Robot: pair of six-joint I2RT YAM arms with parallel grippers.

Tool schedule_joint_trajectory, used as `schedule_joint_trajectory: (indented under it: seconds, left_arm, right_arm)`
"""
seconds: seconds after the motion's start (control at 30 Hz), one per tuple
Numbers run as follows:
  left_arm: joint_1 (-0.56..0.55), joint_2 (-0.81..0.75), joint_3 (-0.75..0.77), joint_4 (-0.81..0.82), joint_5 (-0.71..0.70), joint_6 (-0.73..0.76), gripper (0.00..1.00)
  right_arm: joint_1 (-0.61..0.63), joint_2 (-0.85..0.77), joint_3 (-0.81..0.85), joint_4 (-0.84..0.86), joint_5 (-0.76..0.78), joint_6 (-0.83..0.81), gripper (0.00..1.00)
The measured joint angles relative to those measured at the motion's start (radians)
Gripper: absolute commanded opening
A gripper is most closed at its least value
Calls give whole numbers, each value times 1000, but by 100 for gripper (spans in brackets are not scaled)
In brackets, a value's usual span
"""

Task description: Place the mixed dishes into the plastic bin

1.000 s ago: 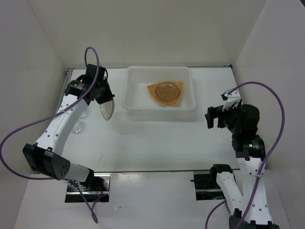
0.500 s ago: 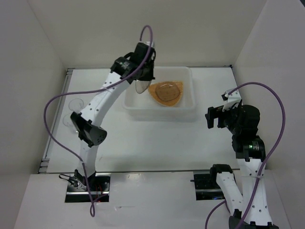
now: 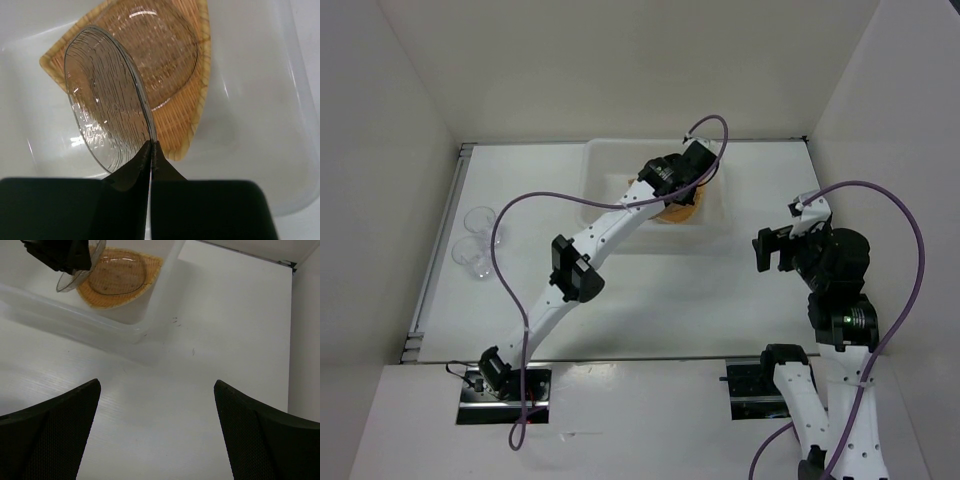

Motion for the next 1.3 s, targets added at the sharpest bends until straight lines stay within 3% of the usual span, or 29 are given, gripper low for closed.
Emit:
schedule_joint_trajectory:
  seconds: [0.2, 0.63, 0.77, 0.83, 0.87, 0.9, 1.03, 1.07, 1.3]
  left_arm:
    - [-4, 134, 207, 48, -85, 63, 0]
    - [-14, 242, 263, 132, -115, 90, 0]
    - [-14, 271, 264, 134, -116, 97, 7]
    - [-14, 275, 264, 135, -117, 110, 23]
    - [-14, 276, 264, 135, -117, 114, 41]
    - [-14, 276, 264, 137, -118, 116, 51]
    - [-13, 276, 267, 149, -121, 132, 77]
    - [-13, 276, 268, 153, -124, 134, 100]
    - [-6, 214, 268, 129, -258, 143, 100]
  right_arm:
    - [8, -25, 0, 2, 1, 0, 98]
    - [31, -27, -7, 4, 6, 1, 98]
    - [31, -27, -7, 5, 15, 6, 98]
    - [31, -27, -7, 7, 21, 8, 98]
    - [31, -27, -7, 8, 23, 8, 98]
    - [31, -27, -7, 10, 23, 8, 98]
    - [31, -27, -8, 11, 26, 9, 98]
    - [31, -27, -8, 11, 26, 9, 98]
    - [31, -27, -8, 11, 26, 11, 98]
